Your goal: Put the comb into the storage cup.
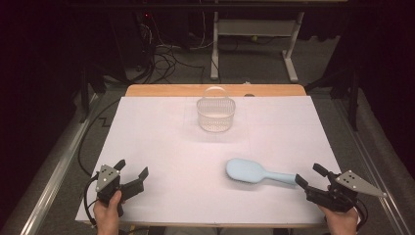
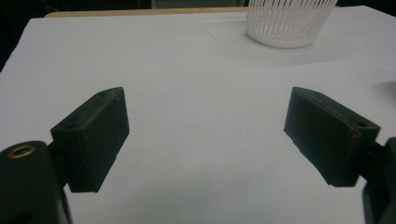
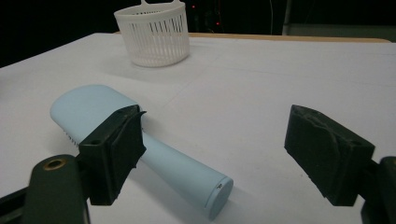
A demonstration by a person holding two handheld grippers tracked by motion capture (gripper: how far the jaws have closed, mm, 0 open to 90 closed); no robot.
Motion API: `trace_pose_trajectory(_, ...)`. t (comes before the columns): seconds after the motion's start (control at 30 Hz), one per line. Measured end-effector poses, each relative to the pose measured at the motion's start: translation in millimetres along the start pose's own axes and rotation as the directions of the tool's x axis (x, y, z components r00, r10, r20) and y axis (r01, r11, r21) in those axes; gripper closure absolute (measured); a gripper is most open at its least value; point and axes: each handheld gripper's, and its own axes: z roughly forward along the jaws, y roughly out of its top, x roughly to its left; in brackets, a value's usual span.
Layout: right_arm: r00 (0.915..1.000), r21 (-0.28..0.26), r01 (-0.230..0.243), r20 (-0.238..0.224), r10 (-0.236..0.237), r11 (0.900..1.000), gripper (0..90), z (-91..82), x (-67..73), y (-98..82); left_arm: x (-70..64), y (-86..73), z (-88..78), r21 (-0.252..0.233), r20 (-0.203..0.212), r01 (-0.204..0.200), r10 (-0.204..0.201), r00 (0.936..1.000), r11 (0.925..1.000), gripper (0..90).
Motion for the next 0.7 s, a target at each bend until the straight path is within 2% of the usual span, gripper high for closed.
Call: trace_pose_trajectory(0.7, 1.0, -0.002, -0.003, 0.006, 0.003, 1.0, 19.9, -0.5, 0.5, 0.0, -2.3, -0.6, 0.5, 0.008, 0.002, -0.003, 0.003, 1.0, 1.0, 14.8)
